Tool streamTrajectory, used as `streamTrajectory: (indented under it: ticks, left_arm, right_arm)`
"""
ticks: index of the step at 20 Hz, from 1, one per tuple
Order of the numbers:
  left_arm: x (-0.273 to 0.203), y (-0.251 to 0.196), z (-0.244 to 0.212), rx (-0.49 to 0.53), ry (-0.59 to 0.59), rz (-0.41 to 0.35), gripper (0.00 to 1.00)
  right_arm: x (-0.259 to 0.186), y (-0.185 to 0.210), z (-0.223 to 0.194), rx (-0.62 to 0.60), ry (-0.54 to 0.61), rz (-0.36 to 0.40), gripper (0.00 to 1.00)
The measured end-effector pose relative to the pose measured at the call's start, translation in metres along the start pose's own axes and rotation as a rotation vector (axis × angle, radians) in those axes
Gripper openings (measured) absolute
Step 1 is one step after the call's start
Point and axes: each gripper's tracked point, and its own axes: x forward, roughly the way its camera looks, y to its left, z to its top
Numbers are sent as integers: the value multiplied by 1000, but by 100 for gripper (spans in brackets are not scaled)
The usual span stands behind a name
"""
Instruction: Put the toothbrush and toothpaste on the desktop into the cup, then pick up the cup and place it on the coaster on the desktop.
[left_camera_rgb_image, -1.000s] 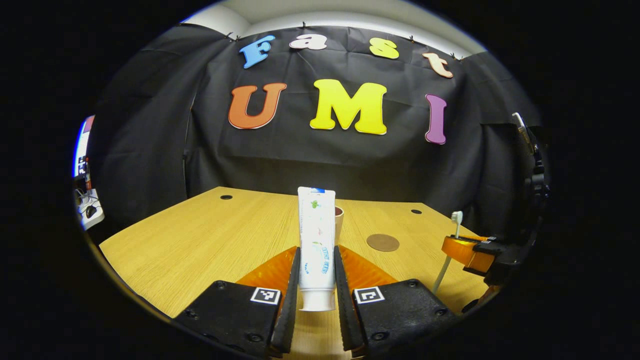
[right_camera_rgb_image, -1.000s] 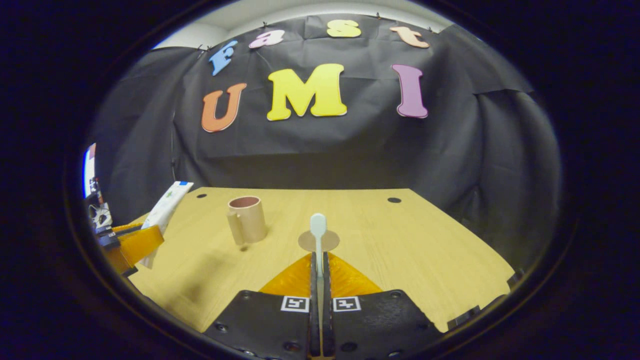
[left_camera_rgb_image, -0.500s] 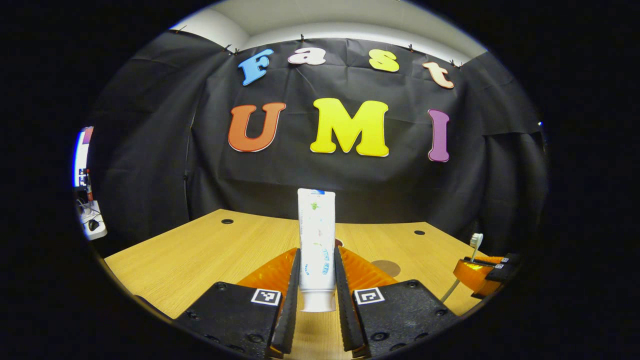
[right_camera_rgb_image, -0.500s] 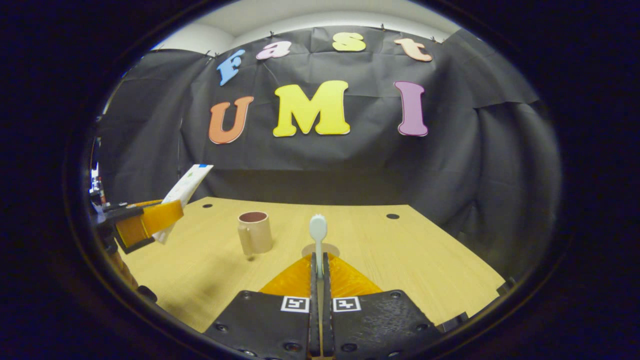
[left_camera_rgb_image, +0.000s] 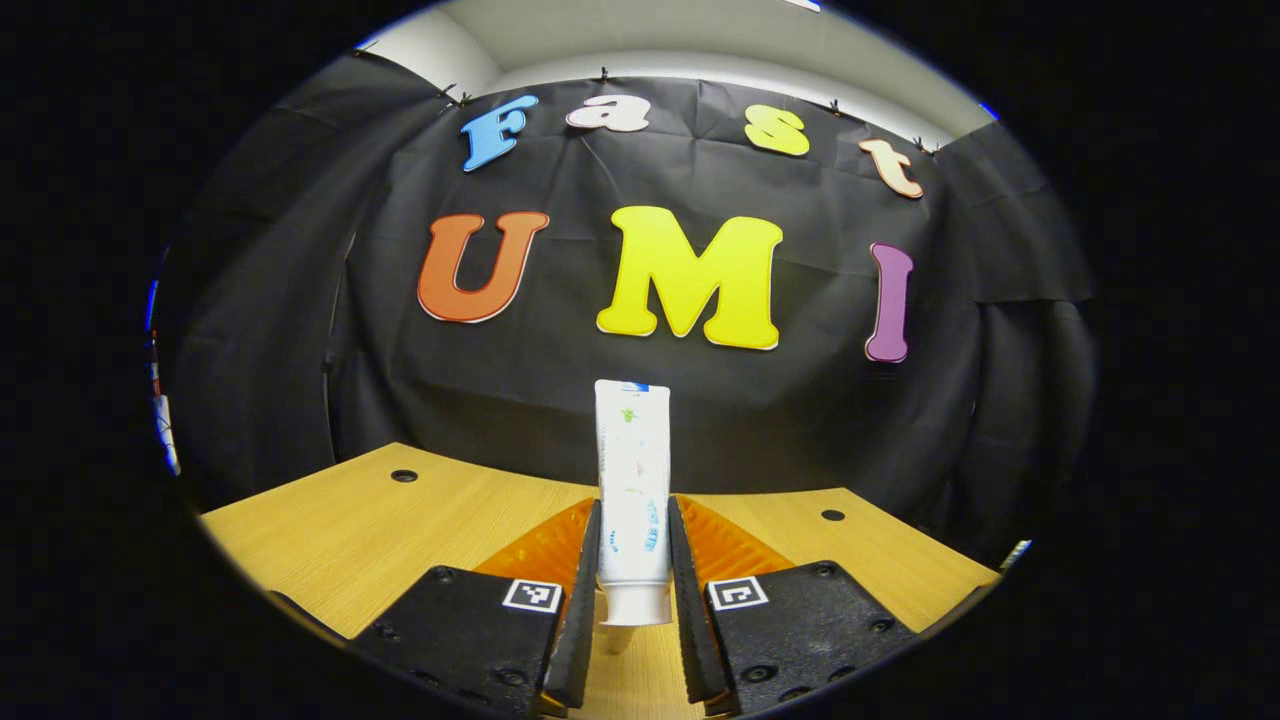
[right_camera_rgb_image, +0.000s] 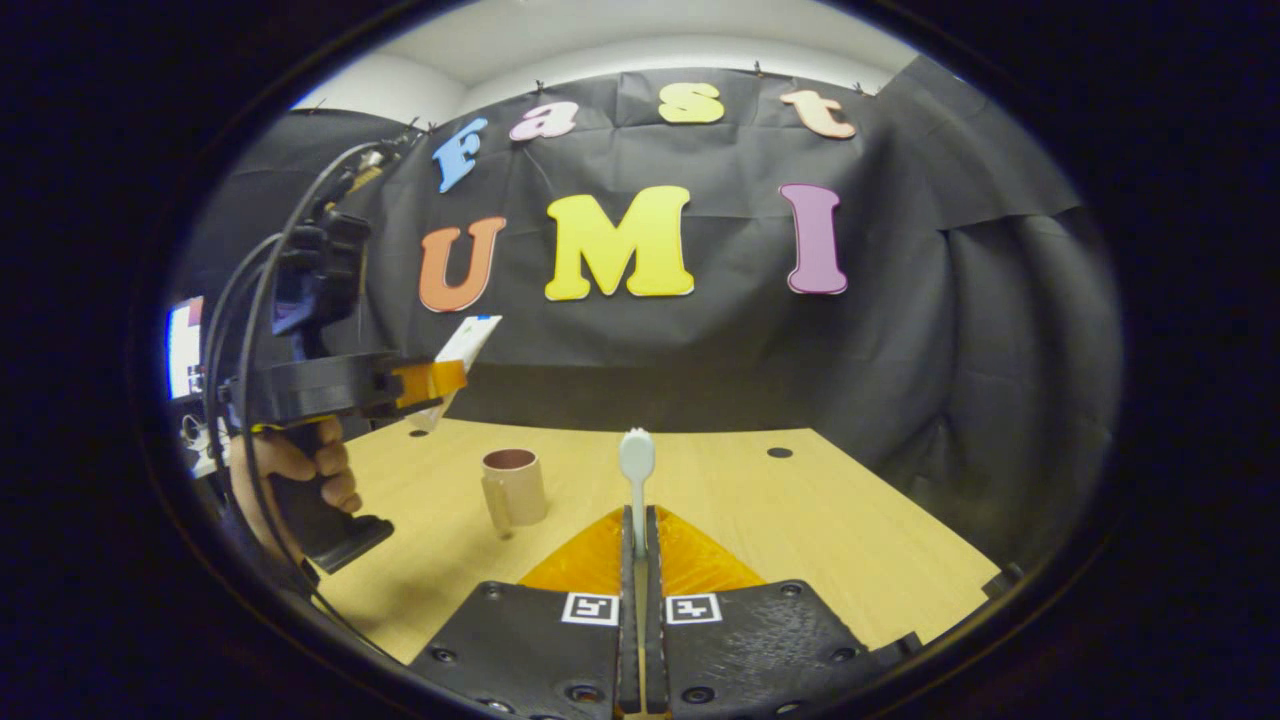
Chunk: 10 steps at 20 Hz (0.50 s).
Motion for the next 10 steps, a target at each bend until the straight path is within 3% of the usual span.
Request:
streamTrajectory:
  ticks: [3, 4, 5, 10]
  left_arm:
    - [34, -13, -9, -11, 1, -73, 39]
    - [45, -12, -14, -6, 2, -84, 43]
    - [55, -10, -17, 3, 1, -87, 39]
    - [77, 0, -45, -34, 45, -97, 39]
  right_arm:
    - [-2, -3, 3, 17, -8, -18, 2]
    - [-2, -4, 3, 22, -8, -24, 2]
    - [-2, -5, 4, 26, -8, -30, 2]
    - [-2, -8, 5, 35, -14, -52, 2]
